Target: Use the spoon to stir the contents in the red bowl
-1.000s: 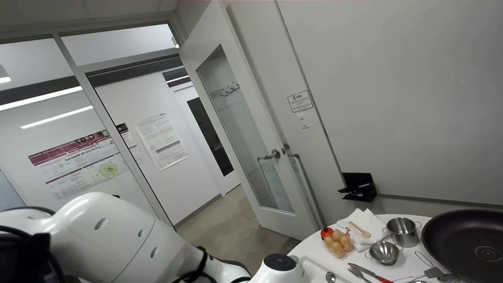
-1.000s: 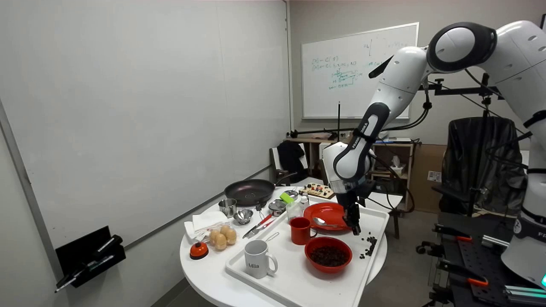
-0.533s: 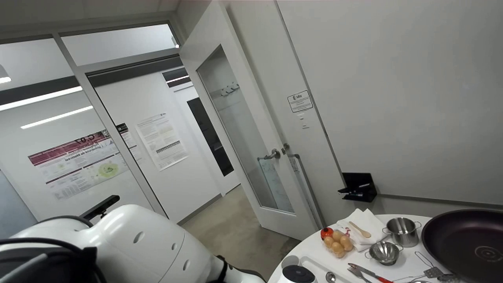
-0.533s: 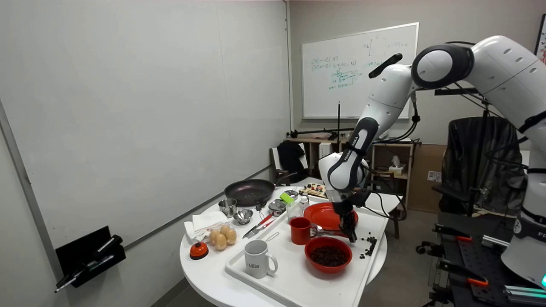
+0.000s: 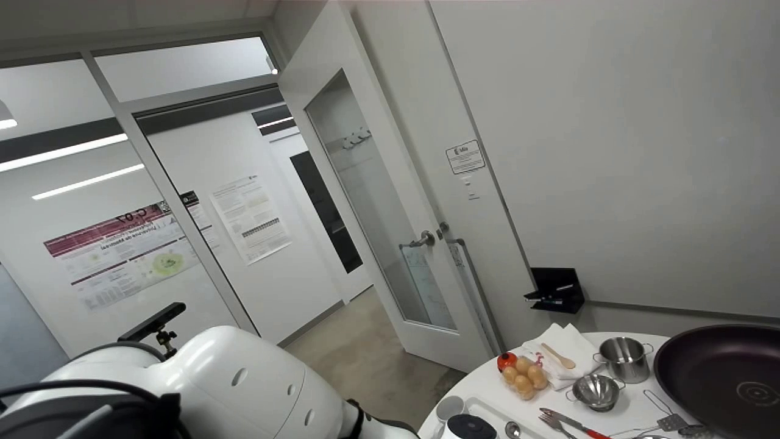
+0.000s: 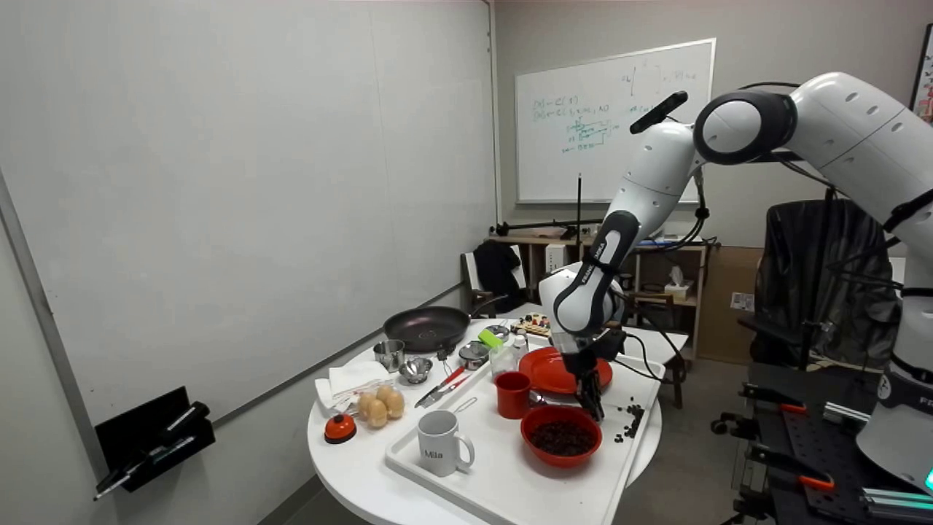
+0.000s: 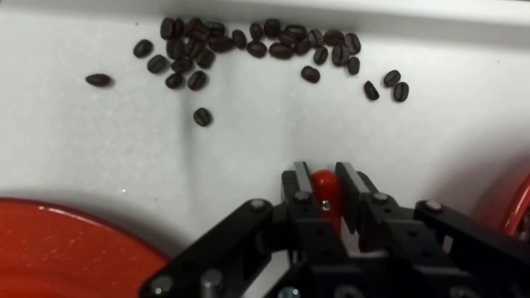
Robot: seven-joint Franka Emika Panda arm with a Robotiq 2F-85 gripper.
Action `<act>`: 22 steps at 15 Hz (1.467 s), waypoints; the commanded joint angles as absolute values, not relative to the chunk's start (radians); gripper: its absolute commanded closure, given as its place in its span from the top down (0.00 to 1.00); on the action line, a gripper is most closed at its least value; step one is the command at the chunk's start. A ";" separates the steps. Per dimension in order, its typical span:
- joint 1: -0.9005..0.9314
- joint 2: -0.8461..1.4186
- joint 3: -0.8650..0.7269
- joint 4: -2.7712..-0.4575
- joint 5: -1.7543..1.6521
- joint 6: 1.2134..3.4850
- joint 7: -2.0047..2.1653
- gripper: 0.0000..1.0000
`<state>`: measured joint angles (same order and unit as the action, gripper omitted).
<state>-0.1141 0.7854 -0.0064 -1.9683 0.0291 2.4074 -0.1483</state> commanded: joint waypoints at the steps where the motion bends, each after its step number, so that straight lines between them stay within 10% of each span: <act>1: -0.140 0.818 0.016 -1.933 0.042 2.393 -0.179 0.47; 9: -0.173 0.698 0.043 -2.057 0.055 2.387 -0.235 1.00; 22: -0.198 0.436 0.012 -2.328 0.053 2.417 -0.291 1.00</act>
